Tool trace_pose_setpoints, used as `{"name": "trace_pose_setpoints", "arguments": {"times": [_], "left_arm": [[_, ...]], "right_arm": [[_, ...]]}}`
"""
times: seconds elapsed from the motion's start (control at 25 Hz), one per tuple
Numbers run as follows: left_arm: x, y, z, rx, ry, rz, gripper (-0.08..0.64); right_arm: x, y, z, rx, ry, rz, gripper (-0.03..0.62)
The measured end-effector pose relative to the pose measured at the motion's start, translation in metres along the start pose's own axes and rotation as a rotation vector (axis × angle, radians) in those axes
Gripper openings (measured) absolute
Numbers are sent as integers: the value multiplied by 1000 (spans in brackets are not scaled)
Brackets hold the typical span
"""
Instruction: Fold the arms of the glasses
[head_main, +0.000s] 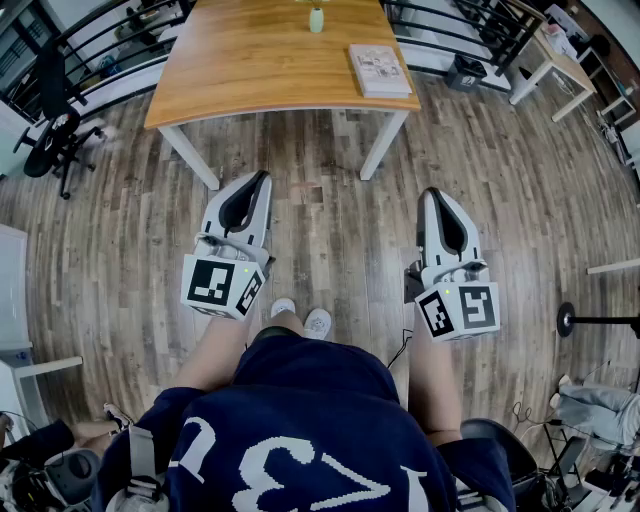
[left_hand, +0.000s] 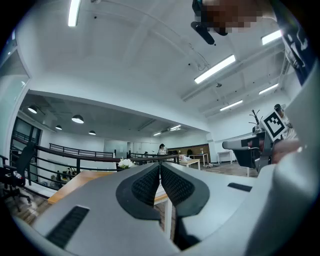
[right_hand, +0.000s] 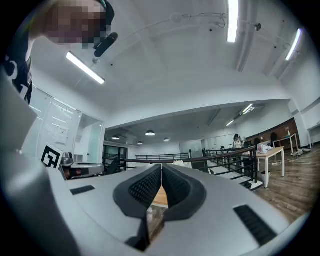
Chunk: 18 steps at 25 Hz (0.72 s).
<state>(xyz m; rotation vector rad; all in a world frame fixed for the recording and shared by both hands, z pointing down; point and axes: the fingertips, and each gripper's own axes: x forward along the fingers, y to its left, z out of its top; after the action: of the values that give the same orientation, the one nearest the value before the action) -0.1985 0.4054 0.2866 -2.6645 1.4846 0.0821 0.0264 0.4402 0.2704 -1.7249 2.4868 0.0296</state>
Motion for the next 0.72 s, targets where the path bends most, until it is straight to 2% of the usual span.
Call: {"name": "trace_pose_setpoints", "arguments": {"times": [0.48, 0.72], "left_arm": [[11, 7, -1, 0, 2, 16, 21], [42, 20, -11, -13, 16, 20, 21]], "right_arm": [[7, -8, 3, 21, -23, 5, 29], [34, -25, -3, 26, -14, 5, 29]]}}
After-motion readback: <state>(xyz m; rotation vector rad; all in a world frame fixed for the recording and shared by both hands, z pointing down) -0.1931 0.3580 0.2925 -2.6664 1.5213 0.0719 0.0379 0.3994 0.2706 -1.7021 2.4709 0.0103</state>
